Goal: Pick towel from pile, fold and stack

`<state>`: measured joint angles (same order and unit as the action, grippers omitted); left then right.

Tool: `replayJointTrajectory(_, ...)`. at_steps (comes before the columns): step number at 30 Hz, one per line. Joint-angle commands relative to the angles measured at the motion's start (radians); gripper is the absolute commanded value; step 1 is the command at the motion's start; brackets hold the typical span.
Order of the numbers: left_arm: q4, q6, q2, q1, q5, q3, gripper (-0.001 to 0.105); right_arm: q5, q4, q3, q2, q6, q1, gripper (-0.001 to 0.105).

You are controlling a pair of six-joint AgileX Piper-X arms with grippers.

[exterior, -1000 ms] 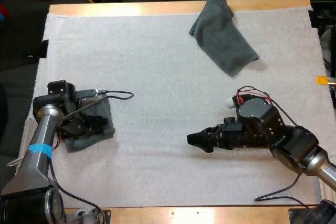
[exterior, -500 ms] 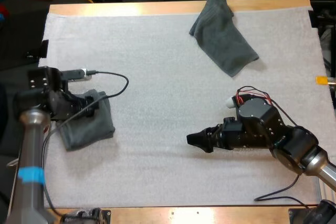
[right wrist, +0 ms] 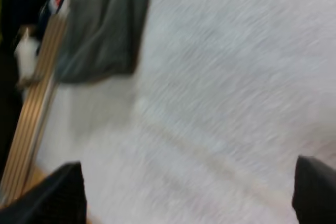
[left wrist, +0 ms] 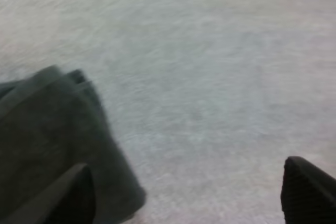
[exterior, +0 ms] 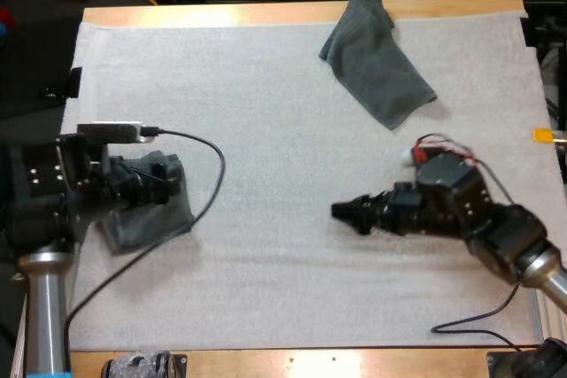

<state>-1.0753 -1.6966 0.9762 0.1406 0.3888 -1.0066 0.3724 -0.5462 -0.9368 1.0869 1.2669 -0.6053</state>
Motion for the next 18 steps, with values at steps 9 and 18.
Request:
replayJointTrajectory(9, -0.005, -0.025, -0.088, -0.051, -0.007, -0.006, 0.070, -0.007, -0.152, -0.003, -0.004, 0.124, 0.262, 0.078)
replayJointTrajectory(18, -0.005, -0.028, -0.127, -0.053, -0.064, -0.006, 0.070, -0.161, -0.342, -0.003, -0.009, 0.260, 0.484, 0.078)
